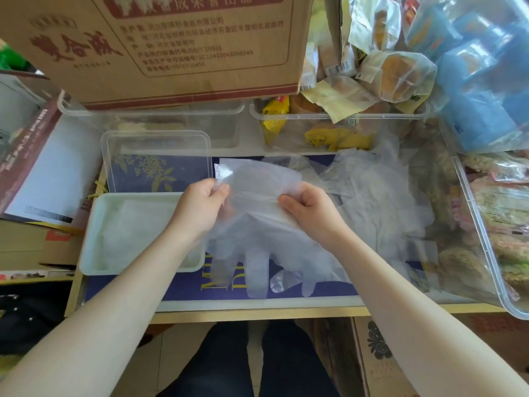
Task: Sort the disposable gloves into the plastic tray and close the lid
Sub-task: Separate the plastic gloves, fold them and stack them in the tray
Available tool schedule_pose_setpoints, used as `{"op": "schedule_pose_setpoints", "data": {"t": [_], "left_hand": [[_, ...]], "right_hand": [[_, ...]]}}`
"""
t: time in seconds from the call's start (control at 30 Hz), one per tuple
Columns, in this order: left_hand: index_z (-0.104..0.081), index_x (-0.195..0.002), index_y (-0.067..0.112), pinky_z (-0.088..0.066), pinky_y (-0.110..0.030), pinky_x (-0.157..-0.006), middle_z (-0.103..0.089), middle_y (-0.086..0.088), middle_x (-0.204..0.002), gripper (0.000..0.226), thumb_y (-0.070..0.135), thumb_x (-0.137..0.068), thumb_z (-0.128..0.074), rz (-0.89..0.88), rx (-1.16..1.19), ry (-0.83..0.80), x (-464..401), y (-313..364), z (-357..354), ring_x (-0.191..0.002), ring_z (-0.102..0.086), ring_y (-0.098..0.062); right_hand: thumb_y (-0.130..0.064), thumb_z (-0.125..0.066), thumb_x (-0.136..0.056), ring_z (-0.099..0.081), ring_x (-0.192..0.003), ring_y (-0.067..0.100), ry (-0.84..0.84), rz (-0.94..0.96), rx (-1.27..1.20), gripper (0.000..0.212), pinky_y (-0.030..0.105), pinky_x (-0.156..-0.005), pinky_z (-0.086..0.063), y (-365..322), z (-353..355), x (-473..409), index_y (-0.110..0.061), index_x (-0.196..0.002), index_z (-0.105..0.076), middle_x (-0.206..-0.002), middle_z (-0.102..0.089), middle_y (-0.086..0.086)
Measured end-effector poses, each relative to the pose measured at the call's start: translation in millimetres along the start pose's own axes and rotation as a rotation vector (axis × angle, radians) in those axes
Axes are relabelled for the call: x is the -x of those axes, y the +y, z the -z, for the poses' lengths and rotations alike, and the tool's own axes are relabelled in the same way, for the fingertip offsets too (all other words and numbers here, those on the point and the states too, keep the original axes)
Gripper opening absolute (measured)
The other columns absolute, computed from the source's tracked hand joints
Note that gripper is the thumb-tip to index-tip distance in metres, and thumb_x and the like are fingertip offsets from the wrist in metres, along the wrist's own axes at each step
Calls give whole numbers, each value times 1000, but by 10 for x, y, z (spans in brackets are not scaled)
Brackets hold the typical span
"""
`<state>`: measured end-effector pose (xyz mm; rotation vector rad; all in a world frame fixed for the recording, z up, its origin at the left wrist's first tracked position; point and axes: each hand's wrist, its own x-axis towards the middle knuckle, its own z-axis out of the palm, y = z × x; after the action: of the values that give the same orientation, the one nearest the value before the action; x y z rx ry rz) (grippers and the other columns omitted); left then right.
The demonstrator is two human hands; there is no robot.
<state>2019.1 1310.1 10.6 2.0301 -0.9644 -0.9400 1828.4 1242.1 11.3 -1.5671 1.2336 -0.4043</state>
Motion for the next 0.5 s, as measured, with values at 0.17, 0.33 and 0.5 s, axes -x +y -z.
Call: {"op": "schedule_pose_setpoints", "data": {"t": [0.17,0.33,0.5], "left_hand": [[-55,-78,-1,-32,-31,-58,-54,-9,-66,31,24,-95,-48,61,-187,93,-92,-163,144,-62,-47,-24],[-61,-85,4,-34,-28,-57,-56,-6,-70,25,22,-96,-48,42,-208,178,-217,-211,264,-69,-50,-24],[-63,-88,0,-34,-25,-59,-60,-11,-81,28,24,-95,-49,7,-179,144,-276,-246,275,-74,-50,-20]], "right_hand": [[-17,-52,-93,-50,-57,12,-62,25,276,9,22,-53,-36,104,-20,-204,-13,-87,-57,-67,-59,-2],[-25,-52,-91,-41,-121,34,21,65,873,43,40,-94,-37,458,122,-529,-10,-130,-44,-136,-43,11],[-26,-49,-94,-43,-119,35,80,71,1063,38,42,-94,-35,619,225,-753,-9,-128,-47,-133,-45,12]]}}
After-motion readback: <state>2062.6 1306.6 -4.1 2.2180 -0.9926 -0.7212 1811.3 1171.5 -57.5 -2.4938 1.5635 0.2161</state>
